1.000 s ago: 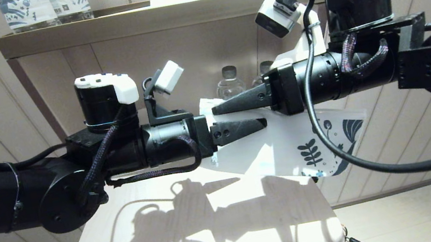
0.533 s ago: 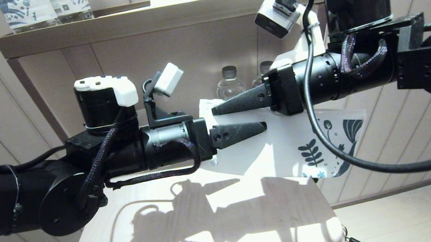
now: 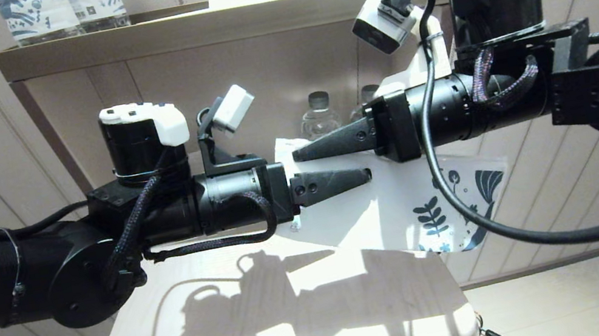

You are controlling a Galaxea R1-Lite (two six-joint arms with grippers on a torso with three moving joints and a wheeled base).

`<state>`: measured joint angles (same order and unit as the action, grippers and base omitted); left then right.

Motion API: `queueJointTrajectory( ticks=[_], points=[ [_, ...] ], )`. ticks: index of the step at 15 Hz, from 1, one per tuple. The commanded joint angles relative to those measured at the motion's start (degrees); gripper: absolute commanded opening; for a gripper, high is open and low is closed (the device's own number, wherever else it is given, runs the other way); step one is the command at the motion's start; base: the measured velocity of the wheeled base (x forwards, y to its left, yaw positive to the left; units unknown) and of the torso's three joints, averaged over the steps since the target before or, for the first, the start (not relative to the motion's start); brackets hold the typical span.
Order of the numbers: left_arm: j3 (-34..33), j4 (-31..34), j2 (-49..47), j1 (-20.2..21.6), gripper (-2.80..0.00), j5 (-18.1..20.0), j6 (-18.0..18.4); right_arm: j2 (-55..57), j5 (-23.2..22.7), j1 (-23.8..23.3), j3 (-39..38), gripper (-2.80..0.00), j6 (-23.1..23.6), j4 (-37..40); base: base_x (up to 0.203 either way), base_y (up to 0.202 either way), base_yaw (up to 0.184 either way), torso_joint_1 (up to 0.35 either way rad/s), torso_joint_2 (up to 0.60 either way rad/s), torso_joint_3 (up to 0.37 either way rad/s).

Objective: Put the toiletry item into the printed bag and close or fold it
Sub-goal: Hand it to the other hand

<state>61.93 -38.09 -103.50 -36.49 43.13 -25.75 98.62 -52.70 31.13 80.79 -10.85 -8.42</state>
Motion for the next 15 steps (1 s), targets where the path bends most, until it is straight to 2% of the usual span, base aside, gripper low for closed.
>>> queueJointTrajectory(
  ticks=[1,4,5,15],
  points=[
    [-0.23,-0.32,0.31,0.01,0.00,0.20,-0.09,0.08,-0.30,0.15,-0.02,-2.80,-0.05,-0.01,0.000,0.000,0.000,0.000,0.00,0.000],
    [-0.92,-1.59,0.25,0.01,0.00,-0.01,0.21,-0.01,-0.30,0.15,-0.10,-2.80,0.04,-0.01,0.000,0.000,0.000,0.000,0.00,0.000],
    [-1.11,-1.82,0.31,0.01,-2.80,-0.06,0.17,-0.01,-0.30,0.15,-0.03,-2.80,0.04,-0.01,0.000,0.000,0.000,0.000,0.00,0.000],
    [-1.63,-3.40,-0.21,-0.69,-2.80,0.38,0.26,-0.01,0.05,1.12,0.60,-2.80,0.13,-0.01,0.000,0.000,0.000,0.000,0.00,0.000]
  ],
)
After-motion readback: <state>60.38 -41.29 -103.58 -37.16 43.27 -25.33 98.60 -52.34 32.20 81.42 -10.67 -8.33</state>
